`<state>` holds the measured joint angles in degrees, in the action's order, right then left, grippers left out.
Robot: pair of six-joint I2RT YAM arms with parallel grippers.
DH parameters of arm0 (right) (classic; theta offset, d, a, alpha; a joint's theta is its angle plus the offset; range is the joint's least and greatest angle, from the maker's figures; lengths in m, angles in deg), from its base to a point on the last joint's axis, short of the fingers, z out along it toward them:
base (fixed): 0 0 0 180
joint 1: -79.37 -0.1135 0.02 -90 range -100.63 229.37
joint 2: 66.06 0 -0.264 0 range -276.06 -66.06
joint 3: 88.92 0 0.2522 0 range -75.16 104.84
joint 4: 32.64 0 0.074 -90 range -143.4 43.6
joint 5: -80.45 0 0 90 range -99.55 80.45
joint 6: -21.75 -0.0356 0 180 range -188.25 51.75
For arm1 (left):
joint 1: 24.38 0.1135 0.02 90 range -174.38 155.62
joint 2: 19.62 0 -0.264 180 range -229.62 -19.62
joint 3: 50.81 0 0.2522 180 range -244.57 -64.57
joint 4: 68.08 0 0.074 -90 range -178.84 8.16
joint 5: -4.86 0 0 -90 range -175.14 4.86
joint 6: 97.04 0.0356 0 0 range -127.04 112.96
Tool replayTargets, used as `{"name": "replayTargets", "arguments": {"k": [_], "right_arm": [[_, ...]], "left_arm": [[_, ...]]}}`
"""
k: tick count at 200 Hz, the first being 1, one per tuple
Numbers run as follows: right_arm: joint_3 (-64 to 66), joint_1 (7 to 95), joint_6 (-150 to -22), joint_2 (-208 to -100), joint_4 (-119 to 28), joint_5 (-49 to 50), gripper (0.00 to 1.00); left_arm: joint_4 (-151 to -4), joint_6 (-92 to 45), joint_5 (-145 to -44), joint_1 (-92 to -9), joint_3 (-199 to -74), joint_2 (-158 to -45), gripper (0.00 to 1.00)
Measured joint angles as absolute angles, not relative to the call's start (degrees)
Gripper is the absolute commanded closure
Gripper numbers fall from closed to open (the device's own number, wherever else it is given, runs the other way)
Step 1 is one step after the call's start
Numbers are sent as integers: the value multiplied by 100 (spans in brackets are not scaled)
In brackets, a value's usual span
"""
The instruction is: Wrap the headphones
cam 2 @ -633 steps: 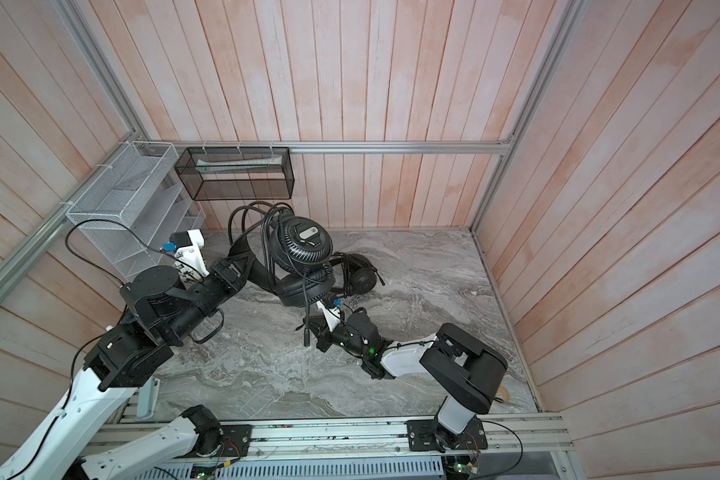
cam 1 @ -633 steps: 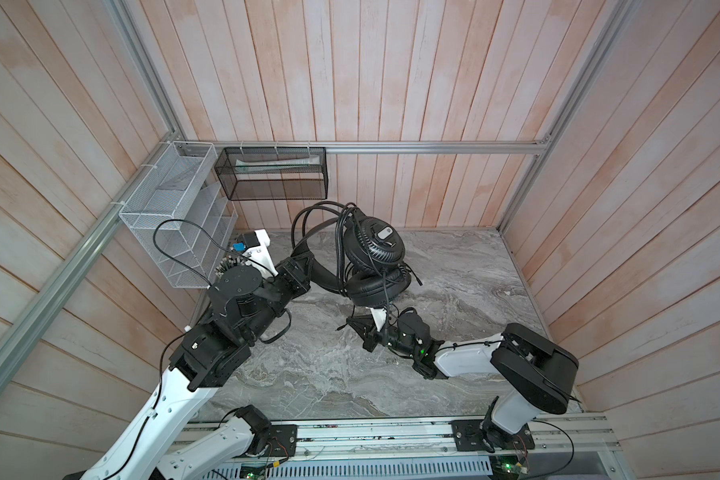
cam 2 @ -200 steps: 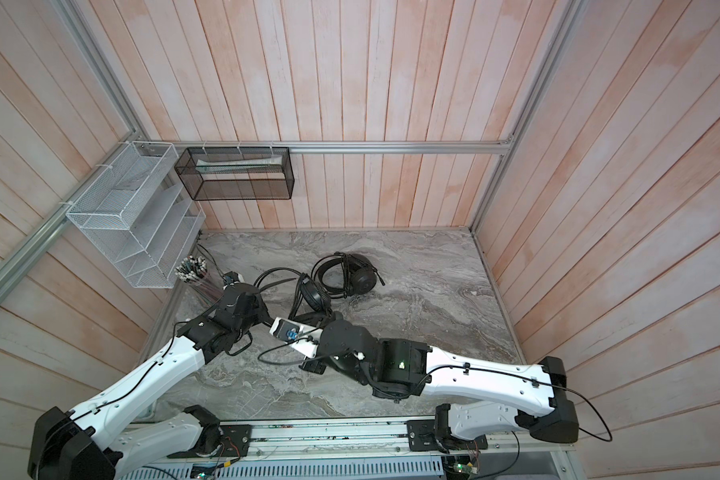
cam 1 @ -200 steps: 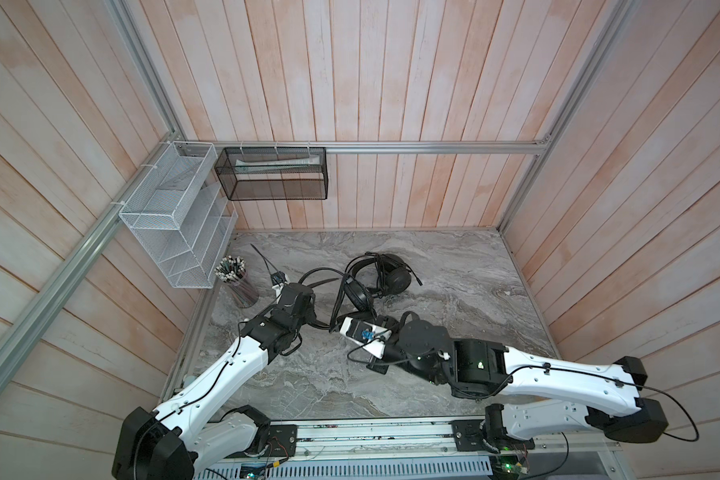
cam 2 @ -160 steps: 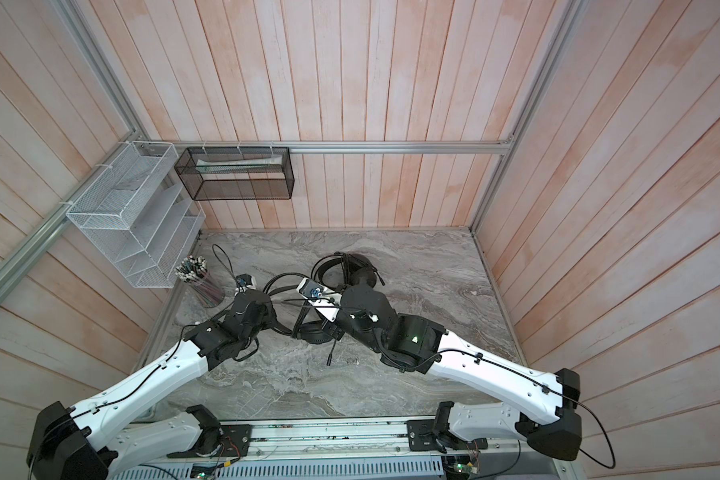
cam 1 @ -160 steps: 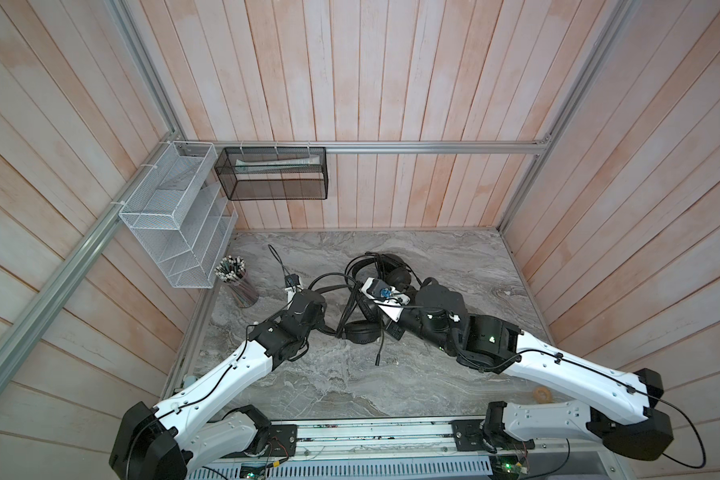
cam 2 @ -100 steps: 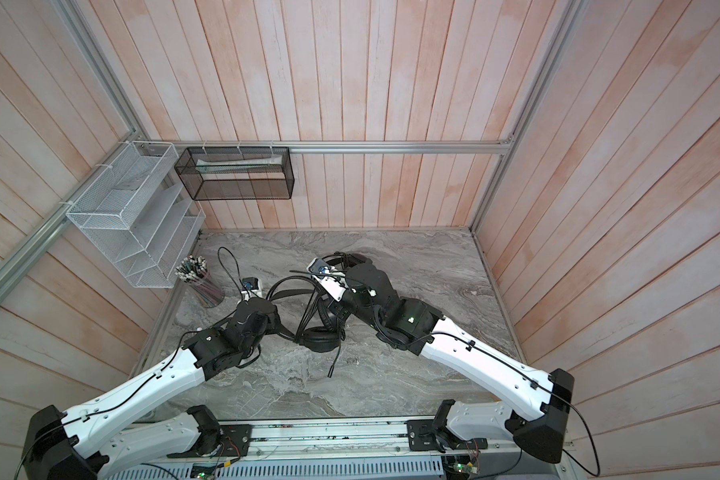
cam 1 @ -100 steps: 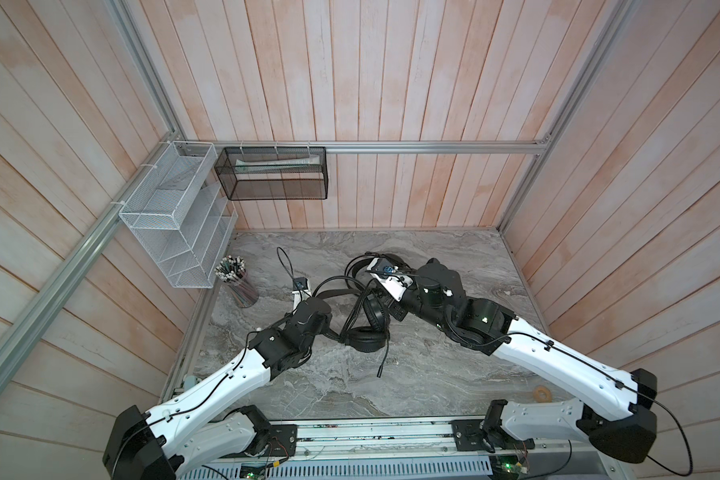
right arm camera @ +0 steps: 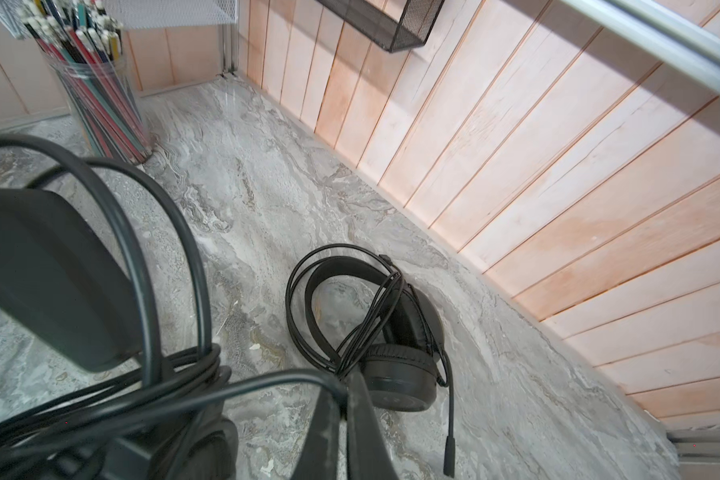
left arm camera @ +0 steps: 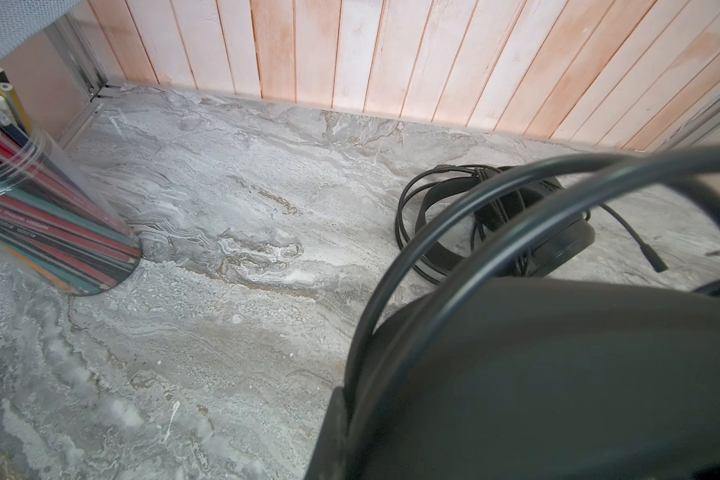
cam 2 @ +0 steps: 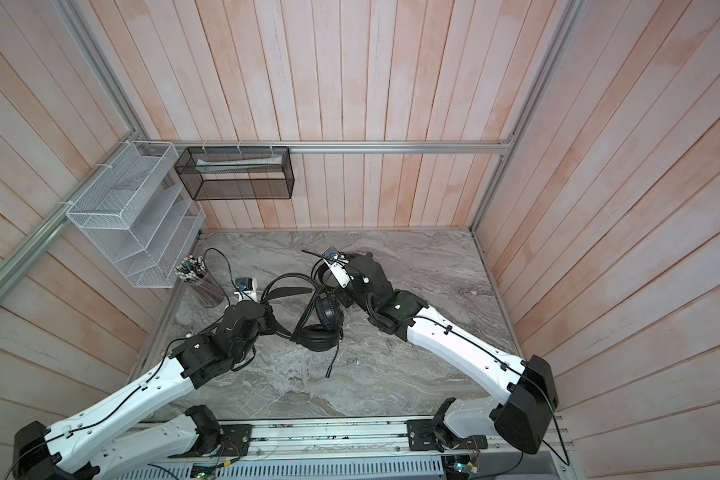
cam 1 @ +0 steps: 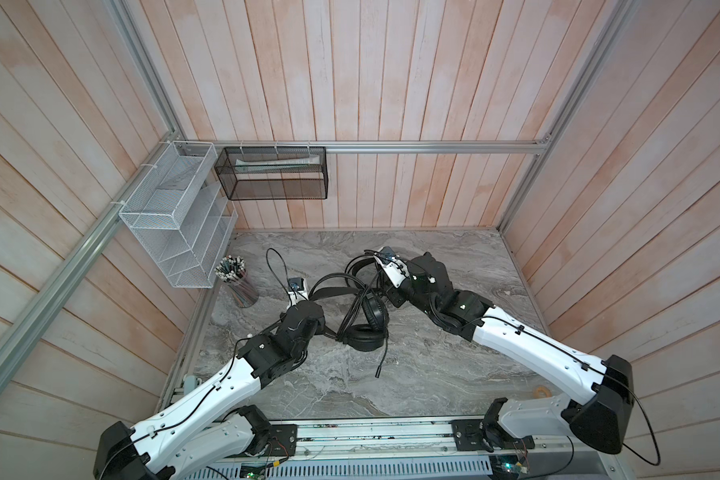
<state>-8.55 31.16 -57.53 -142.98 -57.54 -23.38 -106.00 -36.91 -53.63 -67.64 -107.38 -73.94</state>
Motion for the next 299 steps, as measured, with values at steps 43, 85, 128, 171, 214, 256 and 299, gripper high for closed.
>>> {"name": "replayTargets", "arguments": {"k": [43,85,128,171,214,256,299], "right_arm": [[-976,3147,-5928,-14458,-5557,-2086,100],[-1080,3153,-6086,-14515,-5426,-1931,100],[-1360,3153,-6278,-14525,-5264,-1800,91],[-1542,3228,-6505,-14525,-5054,-1754,76],[-1760,3302,-6630,-14525,-4978,-1758,68],[-1854,3302,-6673,-14449,-4884,-1756,64],[-2057,3302,-6761,-14335,-4751,-1756,58]], "left_arm": [[-10692,-3573,-5363,-6764,-10687,-7180,100],[-10812,-3566,-5416,-6764,-10687,-7001,100],[-10967,-3573,-5486,-6764,-10705,-6852,100],[-11179,-3577,-5617,-6769,-10843,-6739,100],[-11232,-3652,-5746,-6786,-11026,-6581,100],[-11271,-3713,-5787,-6786,-11214,-6568,100],[-11293,-3730,-5794,-6786,-11317,-6562,100]]}}
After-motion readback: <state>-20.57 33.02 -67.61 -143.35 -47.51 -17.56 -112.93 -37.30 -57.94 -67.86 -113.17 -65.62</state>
